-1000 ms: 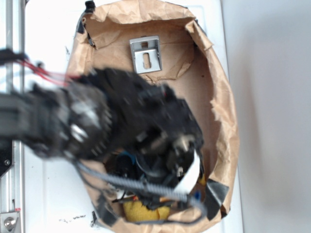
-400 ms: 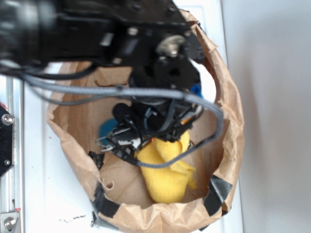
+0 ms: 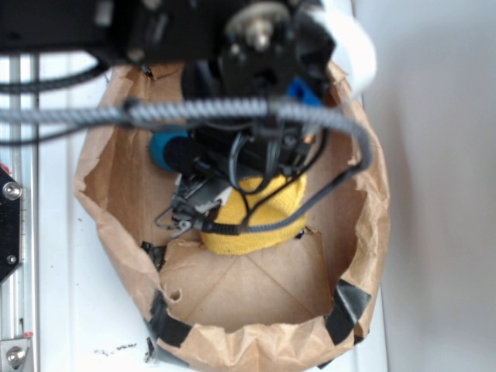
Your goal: Grab the yellow cloth.
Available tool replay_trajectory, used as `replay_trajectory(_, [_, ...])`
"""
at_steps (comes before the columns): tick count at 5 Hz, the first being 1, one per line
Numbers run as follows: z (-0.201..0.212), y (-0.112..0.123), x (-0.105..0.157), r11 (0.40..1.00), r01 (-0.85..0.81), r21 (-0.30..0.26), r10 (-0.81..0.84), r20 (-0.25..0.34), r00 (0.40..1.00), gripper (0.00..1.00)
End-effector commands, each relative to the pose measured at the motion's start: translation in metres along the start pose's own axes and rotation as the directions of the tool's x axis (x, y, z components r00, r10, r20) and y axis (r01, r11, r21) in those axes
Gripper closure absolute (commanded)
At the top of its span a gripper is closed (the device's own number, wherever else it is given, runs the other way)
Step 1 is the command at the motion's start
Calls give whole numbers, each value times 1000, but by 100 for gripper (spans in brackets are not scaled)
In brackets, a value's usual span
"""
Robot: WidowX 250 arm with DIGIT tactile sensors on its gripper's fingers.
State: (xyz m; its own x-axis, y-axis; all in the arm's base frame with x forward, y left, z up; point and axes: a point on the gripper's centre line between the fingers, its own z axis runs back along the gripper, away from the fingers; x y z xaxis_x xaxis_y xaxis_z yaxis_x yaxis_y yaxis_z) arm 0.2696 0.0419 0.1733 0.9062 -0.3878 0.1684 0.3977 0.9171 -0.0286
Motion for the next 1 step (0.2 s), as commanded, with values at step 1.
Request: replay_trajectory(1, [41, -24, -1, 994, -45, 98, 44, 14, 999, 100])
